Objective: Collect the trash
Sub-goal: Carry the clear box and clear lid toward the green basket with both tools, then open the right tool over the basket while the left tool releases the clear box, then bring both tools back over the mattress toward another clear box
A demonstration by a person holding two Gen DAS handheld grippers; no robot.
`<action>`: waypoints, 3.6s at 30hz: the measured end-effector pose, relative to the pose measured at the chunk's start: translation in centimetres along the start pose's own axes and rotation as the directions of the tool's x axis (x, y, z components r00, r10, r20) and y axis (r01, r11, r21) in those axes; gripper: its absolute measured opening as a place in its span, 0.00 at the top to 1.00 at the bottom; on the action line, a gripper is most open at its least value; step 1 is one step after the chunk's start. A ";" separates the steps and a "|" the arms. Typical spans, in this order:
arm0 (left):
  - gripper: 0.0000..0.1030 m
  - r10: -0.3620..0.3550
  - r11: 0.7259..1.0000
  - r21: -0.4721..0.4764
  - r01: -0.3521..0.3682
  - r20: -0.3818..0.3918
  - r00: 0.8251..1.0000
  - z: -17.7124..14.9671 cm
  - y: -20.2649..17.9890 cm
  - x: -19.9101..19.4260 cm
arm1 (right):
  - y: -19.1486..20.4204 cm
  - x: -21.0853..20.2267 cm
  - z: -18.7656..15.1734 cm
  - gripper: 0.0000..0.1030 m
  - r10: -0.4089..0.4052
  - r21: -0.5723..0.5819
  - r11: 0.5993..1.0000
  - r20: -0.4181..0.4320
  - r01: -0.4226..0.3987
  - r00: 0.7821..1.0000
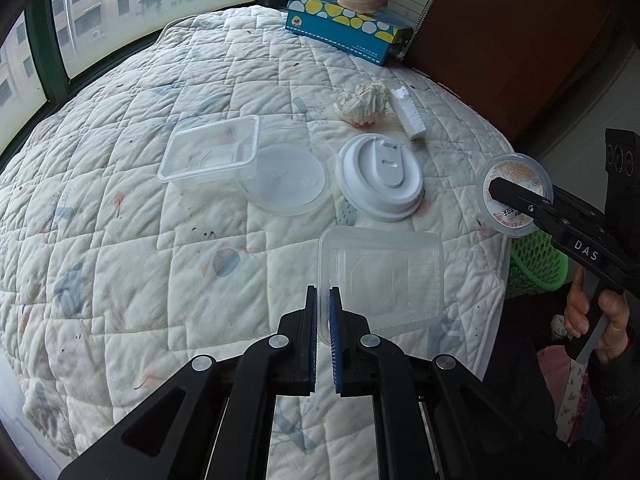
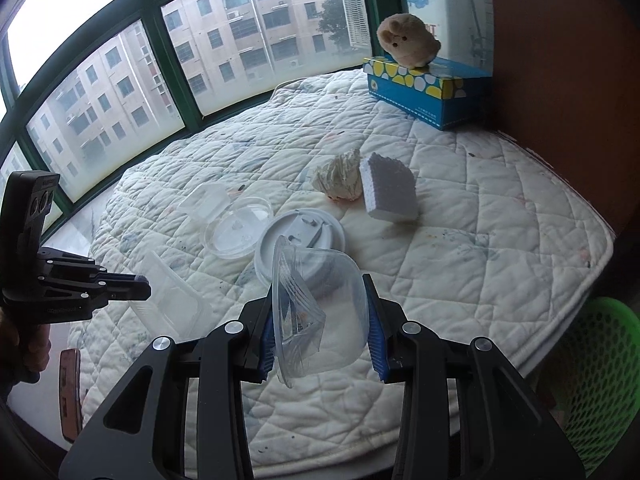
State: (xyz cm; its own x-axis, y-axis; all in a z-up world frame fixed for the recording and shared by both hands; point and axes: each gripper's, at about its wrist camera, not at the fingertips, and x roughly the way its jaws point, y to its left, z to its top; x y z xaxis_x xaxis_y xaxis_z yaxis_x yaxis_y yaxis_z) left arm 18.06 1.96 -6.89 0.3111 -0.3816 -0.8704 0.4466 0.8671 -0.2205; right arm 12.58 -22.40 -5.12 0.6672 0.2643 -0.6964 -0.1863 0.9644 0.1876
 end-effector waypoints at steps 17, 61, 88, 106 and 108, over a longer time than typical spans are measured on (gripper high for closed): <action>0.94 -0.109 0.978 0.178 0.113 -0.033 0.994 3.1 -12.4 2.6 | -9.1 -6.8 -3.7 0.63 -0.136 0.167 0.978 0.059 0.125 0.989; 0.65 -0.224 0.907 0.310 0.285 -0.217 0.950 5.8 -34.5 16.2 | -24.8 -18.3 -12.5 0.28 -0.427 0.424 0.824 0.028 0.376 0.904; 0.42 -0.031 0.988 0.152 0.022 0.057 0.998 7.4 -17.8 5.7 | -18.0 -14.4 -7.9 0.15 -0.308 0.317 0.909 0.078 0.269 0.948; 0.09 0.240 0.966 -0.135 -0.222 0.140 0.961 9.7 1.7 1.0 | -11.1 -8.5 -2.6 0.14 -0.192 0.173 0.968 0.063 0.179 0.979; 0.08 0.232 0.964 -0.158 -0.212 0.121 0.965 9.9 3.5 1.4 | -10.2 -7.7 -2.1 0.14 -0.179 0.156 0.973 0.058 0.168 0.982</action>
State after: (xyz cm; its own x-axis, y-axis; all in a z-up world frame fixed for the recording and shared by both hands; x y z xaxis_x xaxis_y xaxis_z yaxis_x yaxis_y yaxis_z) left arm 28.38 1.27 -4.53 0.5054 -0.2058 -0.8380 0.2318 0.9678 -0.0979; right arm 7.82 -34.24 -3.09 0.7304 0.0870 -0.6775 0.0438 0.9839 0.1735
